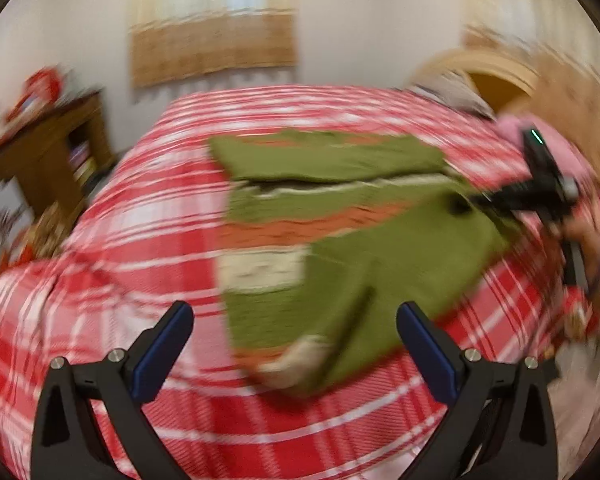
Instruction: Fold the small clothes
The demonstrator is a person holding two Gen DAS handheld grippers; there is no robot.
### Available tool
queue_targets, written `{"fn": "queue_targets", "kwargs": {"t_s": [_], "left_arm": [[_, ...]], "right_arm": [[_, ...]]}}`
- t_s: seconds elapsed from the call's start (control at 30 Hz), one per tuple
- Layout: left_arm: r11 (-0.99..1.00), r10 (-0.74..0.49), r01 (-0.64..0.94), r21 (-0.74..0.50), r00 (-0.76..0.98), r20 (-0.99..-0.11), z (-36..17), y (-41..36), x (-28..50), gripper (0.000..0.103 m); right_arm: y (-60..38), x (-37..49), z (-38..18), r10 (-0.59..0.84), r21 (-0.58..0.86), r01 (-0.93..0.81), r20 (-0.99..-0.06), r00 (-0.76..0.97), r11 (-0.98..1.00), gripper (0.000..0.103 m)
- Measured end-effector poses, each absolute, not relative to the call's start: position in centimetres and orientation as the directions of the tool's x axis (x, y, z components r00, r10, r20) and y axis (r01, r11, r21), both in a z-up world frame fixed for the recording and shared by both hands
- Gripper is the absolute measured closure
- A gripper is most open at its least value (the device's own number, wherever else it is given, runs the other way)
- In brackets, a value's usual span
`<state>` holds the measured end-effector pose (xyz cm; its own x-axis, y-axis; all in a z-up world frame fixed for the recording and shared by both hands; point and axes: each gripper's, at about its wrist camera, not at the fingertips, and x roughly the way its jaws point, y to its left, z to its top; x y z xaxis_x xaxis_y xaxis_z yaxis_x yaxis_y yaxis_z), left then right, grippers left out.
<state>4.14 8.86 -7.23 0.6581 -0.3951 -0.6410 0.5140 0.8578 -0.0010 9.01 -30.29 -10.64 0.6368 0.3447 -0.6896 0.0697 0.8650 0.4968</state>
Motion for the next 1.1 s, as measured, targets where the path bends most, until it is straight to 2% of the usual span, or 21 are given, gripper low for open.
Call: {"fn": "queue_targets", "kwargs": {"t_s": [0.07, 0.1, 0.13, 0.17, 0.2, 0.23, 0.27, 0.3, 0.33, 0.37, 0.5, 0.53, 0.6, 0.67, 0.7, 0.73, 0.83, 0.93, 1.1], "left_arm": [[0.835, -0.367, 0.544, 0.081, 0.662, -0.653, -8.0, 7.1, 4.2, 0.000], [0.837, -0.312, 0.528, 0.145, 0.677, -0.666, -8.8, 6.0, 4.7, 0.000], [0.843, -0.274, 0.512, 0.166, 0.674, -0.686, -9.5, 5.5, 5.4, 0.006], [0.851, -0.253, 0.500, 0.162, 0.661, -0.707, -9.9, 5.4, 6.1, 0.014], [0.870, -0.240, 0.480, 0.117, 0.617, -0.750, -10.8, 5.4, 7.5, 0.038], [0.881, -0.249, 0.468, 0.070, 0.585, -0.772, -11.1, 5.9, 8.3, 0.050], [0.894, -0.310, 0.446, -0.041, 0.550, -0.775, -11.1, 6.8, 9.2, 0.051], [0.900, -0.335, 0.428, -0.086, 0.550, -0.765, -10.8, 7.4, 9.4, 0.060], [0.904, -0.351, 0.408, -0.124, 0.546, -0.761, -10.5, 8.0, 9.8, 0.076], [0.908, -0.351, 0.396, -0.136, 0.544, -0.762, -10.5, 8.3, 9.9, 0.082], [0.911, -0.373, 0.368, -0.189, 0.533, -0.759, -10.7, 8.9, 10.2, 0.084], [0.909, -0.379, 0.366, -0.198, 0.532, -0.757, -10.6, 9.0, 10.1, 0.084], [0.904, -0.392, 0.371, -0.210, 0.527, -0.754, -10.7, 8.8, 10.0, 0.084], [0.900, -0.397, 0.383, -0.207, 0.527, -0.751, -10.7, 8.6, 9.7, 0.083], [0.900, -0.396, 0.386, -0.202, 0.528, -0.751, -10.8, 8.3, 9.8, 0.078], [0.898, -0.400, 0.389, -0.207, 0.523, -0.752, -10.9, 8.2, 10.2, 0.074], [0.894, -0.414, 0.388, -0.225, 0.522, -0.746, -10.9, 8.1, 10.6, 0.072], [0.893, -0.421, 0.385, -0.235, 0.525, -0.740, -10.9, 8.1, 10.9, 0.073], [0.896, -0.418, 0.378, -0.235, 0.530, -0.738, -10.9, 8.1, 11.0, 0.075]], "right_arm": [[-30.2, 8.9, -10.7, 0.342, 0.489, 0.064, -0.692, 0.636, 0.870, 0.097], [-30.2, 8.9, -10.7, 0.343, 0.488, 0.062, -0.692, 0.635, 0.871, 0.097], [-30.3, 8.9, -10.8, 0.346, 0.491, 0.061, -0.692, 0.634, 0.869, 0.096], [-30.4, 8.9, -10.7, 0.353, 0.500, 0.063, -0.689, 0.633, 0.864, 0.096], [-30.4, 9.1, -10.7, 0.364, 0.514, 0.067, -0.686, 0.630, 0.855, 0.096], [-30.7, 9.1, -10.8, 0.383, 0.538, 0.071, -0.679, 0.626, 0.840, 0.096], [-31.1, 9.0, -10.9, 0.414, 0.578, 0.076, -0.664, 0.622, 0.813, 0.096], [-31.6, 8.9, -11.0, 0.448, 0.623, 0.084, -0.643, 0.621, 0.777, 0.095], [-32.0, 8.8, -11.1, 0.471, 0.656, 0.091, -0.625, 0.622, 0.749, 0.095], [-32.6, 8.6, -11.1, 0.502, 0.697, 0.093, -0.596, 0.627, 0.711, 0.095], [-33.2, 7.7, -10.4, 0.570, 0.766, 0.056, -0.524, 0.633, 0.641, 0.093], [-33.2, 7.3, -10.1, 0.582, 0.774, 0.041, -0.508, 0.635, 0.632, 0.090], [-33.5, 6.5, -9.3, 0.588, 0.776, 0.013, -0.489, 0.644, 0.631, 0.075], [-33.8, 5.6, -8.4, 0.587, 0.778, -0.012, -0.465, 0.663, 0.629, 0.039], [-34.2, 5.0, -7.9, 0.587, 0.786, -0.028, -0.438, 0.681, 0.618, 0.035], [-34.6, 4.6, -7.5, 0.588, 0.792, -0.043, -0.414, 0.695, 0.609, 0.035], [-35.3, 3.1, -5.9, 0.530, 0.753, -0.073, -0.387, 0.755, 0.654, 0.035], [-34.3, 2.6, -4.6, 0.402, 0.588, -0.061, -0.470, 0.786, 0.806, 0.035], [-29.8, 4.5, -6.0, 0.257, 0.258, -0.112, -0.639, 0.725, 0.959, 0.035]]}}
